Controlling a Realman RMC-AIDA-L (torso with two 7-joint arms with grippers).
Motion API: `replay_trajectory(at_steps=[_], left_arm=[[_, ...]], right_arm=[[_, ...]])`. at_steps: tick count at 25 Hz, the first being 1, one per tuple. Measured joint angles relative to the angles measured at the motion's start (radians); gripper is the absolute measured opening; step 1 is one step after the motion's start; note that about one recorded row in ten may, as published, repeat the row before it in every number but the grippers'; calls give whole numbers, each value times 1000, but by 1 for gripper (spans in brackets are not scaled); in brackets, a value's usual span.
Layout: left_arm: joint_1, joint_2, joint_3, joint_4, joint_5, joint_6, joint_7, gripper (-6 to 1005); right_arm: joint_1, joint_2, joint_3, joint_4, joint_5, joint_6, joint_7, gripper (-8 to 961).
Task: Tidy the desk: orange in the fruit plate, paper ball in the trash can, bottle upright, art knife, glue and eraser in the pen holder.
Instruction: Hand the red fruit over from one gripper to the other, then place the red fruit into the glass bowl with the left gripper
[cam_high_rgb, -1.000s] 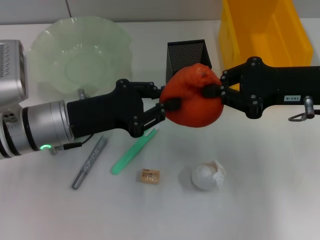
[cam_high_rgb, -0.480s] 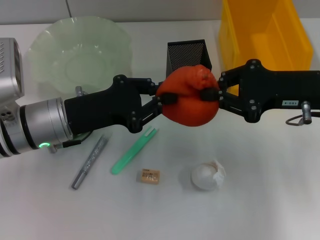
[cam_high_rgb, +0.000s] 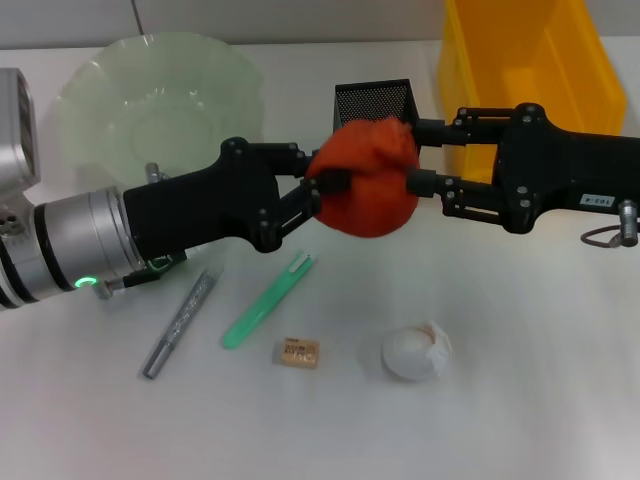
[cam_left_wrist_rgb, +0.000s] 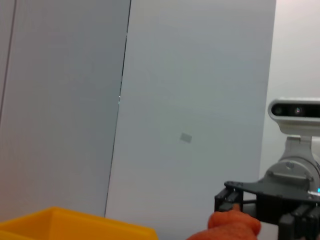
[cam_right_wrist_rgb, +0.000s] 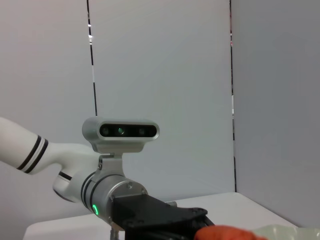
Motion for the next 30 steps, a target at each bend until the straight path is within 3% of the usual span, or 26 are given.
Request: replay_trajectory(at_steps=[8, 17, 23, 30], left_arm=[[-6, 0, -6, 8, -11, -32, 7, 164], [4, 9, -37, 38, -89, -153, 9, 164], [16, 9, -172, 39, -94, -228, 10, 165], [36, 10, -266, 37, -95, -283, 10, 166]], right_arm=[[-42, 0, 7, 4, 6, -2, -25, 685], [-103, 1, 8, 45, 43, -15, -52, 685], [-120, 3, 5, 67, 69, -32, -53, 685], [-112, -1, 8, 101, 85, -37, -54, 685]])
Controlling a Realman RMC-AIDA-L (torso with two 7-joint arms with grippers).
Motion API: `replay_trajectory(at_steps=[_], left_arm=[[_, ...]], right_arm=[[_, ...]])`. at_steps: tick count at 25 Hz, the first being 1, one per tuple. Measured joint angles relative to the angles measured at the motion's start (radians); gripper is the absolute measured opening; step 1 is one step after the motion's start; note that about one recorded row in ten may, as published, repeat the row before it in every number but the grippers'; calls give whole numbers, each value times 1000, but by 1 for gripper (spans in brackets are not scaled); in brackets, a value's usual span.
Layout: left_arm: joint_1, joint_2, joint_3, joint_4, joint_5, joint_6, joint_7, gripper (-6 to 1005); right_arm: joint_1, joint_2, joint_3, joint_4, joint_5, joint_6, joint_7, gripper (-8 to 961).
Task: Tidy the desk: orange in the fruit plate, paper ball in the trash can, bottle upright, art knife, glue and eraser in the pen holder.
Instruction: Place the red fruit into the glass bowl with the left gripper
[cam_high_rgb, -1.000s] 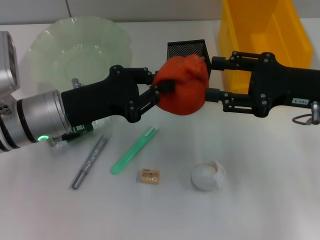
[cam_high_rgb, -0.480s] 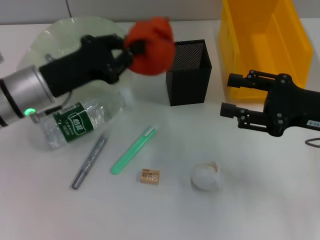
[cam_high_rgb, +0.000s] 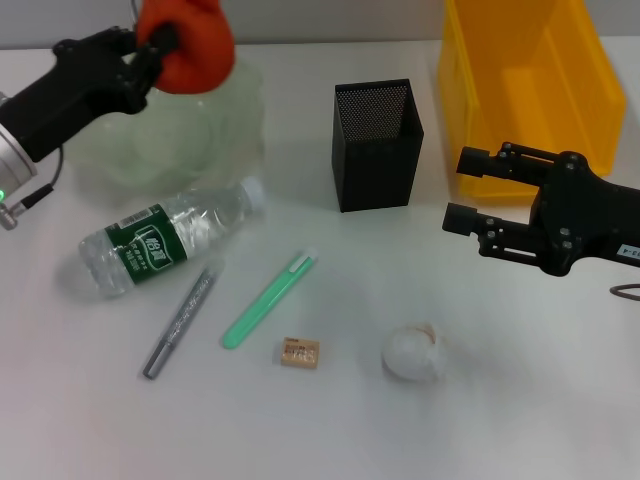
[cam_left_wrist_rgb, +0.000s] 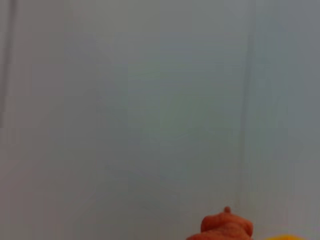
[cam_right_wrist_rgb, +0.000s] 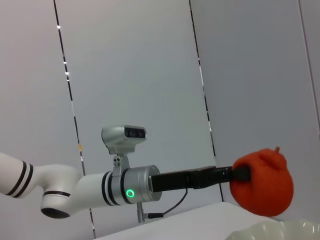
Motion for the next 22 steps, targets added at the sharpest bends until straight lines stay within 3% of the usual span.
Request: replay_trajectory(at_steps=[8, 19, 22], left_arm=[[-18, -5, -1, -48, -1, -166, 38, 166], [-66, -7, 0, -100, -1, -274, 87, 167], [-68, -7, -3, -100, -1, -282, 85, 241]], right_arm=[[1, -1, -10, 0, 2, -5, 0, 685], [-5, 1, -11, 9, 2, -7, 0, 685], [1, 0, -11, 28, 2, -7, 0, 685]])
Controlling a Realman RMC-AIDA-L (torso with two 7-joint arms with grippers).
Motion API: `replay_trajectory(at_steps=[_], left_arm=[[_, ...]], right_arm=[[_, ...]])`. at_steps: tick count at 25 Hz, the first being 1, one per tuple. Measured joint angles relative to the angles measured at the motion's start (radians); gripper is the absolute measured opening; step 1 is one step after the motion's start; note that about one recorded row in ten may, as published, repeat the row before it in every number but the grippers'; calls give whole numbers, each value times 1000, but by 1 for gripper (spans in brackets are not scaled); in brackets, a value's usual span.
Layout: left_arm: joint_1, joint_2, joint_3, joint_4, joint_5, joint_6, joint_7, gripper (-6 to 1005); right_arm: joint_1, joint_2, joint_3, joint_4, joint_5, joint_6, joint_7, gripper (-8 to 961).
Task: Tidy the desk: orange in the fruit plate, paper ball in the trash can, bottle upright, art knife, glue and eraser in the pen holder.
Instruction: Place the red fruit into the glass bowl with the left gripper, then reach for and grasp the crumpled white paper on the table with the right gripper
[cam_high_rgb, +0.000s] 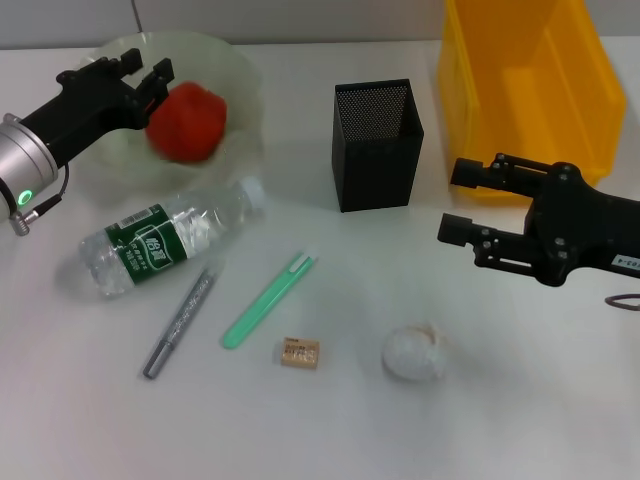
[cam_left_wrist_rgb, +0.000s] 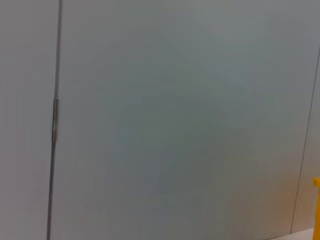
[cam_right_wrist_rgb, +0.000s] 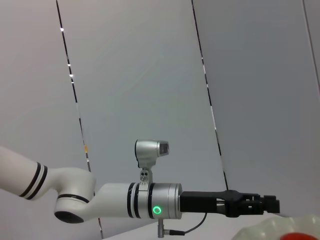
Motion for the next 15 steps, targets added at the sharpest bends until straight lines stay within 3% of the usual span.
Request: replay_trajectory(at_steps=[5, 7, 8, 9, 15], left_arm=[[7, 0, -5, 3, -1, 34, -6, 448], [7, 0, -5, 3, -1, 34, -6, 479], [13, 1, -5, 5, -6, 69, -11, 494], [28, 4, -6, 8, -13, 192, -47, 509], [54, 7, -5, 14, -14, 388, -77, 535]], right_arm=[[1, -1, 0, 5, -1, 0, 0, 685], [-2, -1, 0, 5, -1, 0, 0, 684], [-4, -1, 0, 4, -1, -1, 0, 684], [-6, -1, 2, 3, -1, -4, 0, 684], [-10, -2, 10, 3, -4, -19, 29, 684]])
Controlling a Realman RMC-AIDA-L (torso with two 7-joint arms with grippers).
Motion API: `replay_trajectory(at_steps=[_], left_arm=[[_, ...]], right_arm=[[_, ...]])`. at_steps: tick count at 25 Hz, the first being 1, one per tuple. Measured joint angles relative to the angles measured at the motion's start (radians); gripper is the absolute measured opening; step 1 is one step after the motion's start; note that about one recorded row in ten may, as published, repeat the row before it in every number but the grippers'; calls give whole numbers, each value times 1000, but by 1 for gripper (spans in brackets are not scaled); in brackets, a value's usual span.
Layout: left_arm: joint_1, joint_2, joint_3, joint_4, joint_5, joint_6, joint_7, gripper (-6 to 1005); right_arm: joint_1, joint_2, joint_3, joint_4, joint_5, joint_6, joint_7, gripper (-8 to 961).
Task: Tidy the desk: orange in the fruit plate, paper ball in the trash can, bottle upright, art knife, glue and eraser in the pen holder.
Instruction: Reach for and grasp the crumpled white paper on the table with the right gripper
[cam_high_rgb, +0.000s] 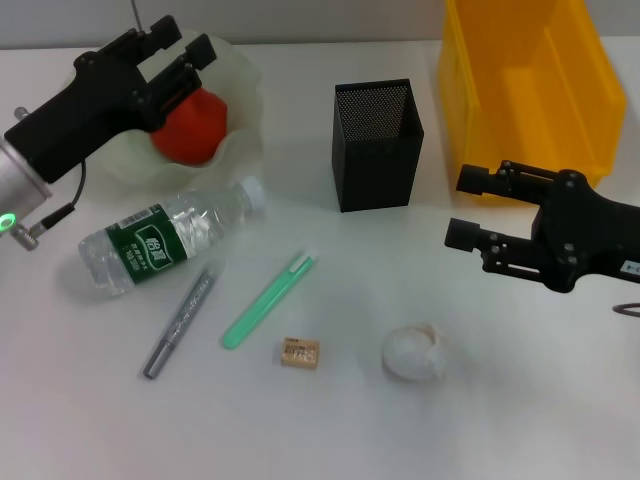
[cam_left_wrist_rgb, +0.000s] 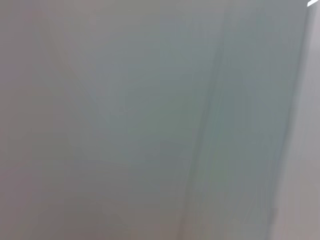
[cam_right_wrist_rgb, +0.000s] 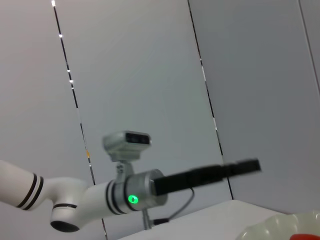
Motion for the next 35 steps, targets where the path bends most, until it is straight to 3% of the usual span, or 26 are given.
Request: replay_trajectory(at_steps=[1, 4, 6, 7, 9, 12, 15, 17, 24, 27, 29, 30, 35], left_arm=[[10, 0, 3, 5, 0, 57, 0, 534], [10, 0, 3, 5, 0, 57, 0, 533], [41, 6, 41, 39, 68, 282, -20, 532], [48, 7, 65, 60, 108, 322, -32, 532], [48, 7, 65, 60, 108, 322, -32, 532], [76, 2, 179, 145, 280, 373, -52, 532], [81, 2, 205, 142, 291, 369, -58, 532], [86, 1, 210, 133, 292, 354, -54, 532], [94, 0, 203, 128, 288, 323, -49, 531], [92, 0, 200, 129, 287, 312, -48, 531], [92, 1, 200, 131, 287, 300, -48, 531], [91, 1, 199, 132, 286, 296, -48, 531], [88, 0, 199, 132, 286, 276, -48, 531]], right_arm=[[-3, -1, 0, -3, 0, -2, 4, 684], [-20, -2, 10, -27, -1, -29, 19, 684], [-31, -3, 32, -52, -8, -50, 40, 684], [-36, -4, 51, -70, -18, -62, 55, 684], [-46, -7, 92, -121, -55, -93, 99, 684], [-50, -23, 142, -220, -126, -158, 224, 684], [-47, -44, 184, -316, -195, -231, 352, 684], [-47, -46, 214, -351, -222, -258, 377, 684], [-81, -8, 231, -308, -230, -256, 202, 684], [-90, -5, 240, -331, -224, -260, 216, 684], [-70, -18, 251, -445, -247, -266, 403, 684], [-70, -18, 251, -445, -247, -266, 403, 684], [25, -68, 246, -627, -423, -268, 768, 684]])
